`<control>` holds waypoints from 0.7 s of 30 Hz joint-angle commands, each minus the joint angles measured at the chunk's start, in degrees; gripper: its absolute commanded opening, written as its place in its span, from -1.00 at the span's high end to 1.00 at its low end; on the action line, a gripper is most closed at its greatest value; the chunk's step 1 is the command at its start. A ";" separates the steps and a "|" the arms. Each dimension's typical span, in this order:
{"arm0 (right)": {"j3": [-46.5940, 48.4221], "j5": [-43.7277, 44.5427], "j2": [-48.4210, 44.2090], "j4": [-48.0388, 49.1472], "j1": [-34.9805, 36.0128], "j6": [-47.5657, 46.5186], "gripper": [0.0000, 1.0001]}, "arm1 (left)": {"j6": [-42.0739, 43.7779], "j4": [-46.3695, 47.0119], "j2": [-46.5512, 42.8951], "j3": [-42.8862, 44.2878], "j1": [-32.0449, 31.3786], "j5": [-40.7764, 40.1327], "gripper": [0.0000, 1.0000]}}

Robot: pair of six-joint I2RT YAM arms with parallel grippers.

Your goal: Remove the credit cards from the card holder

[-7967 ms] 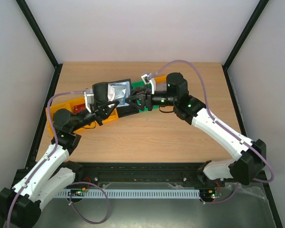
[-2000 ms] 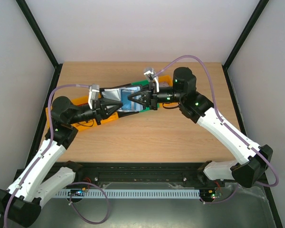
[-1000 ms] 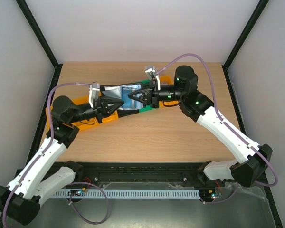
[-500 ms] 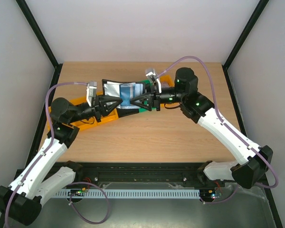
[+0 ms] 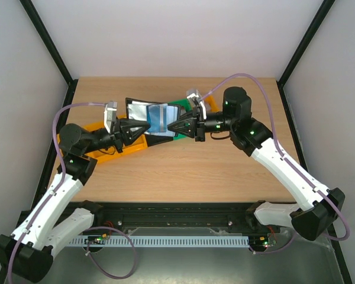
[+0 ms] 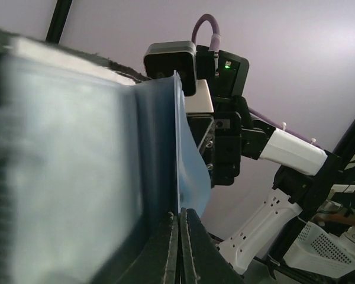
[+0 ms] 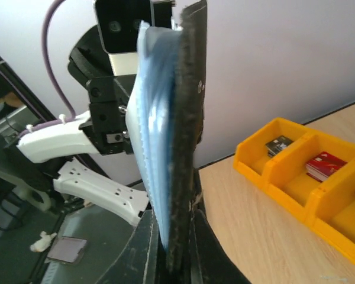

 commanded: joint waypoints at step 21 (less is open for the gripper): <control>-0.33 4.96 -5.56 -4.10 -19.72 7.16 0.97 | 62.39 -40.20 -6.02 5.26 4.45 -17.09 0.95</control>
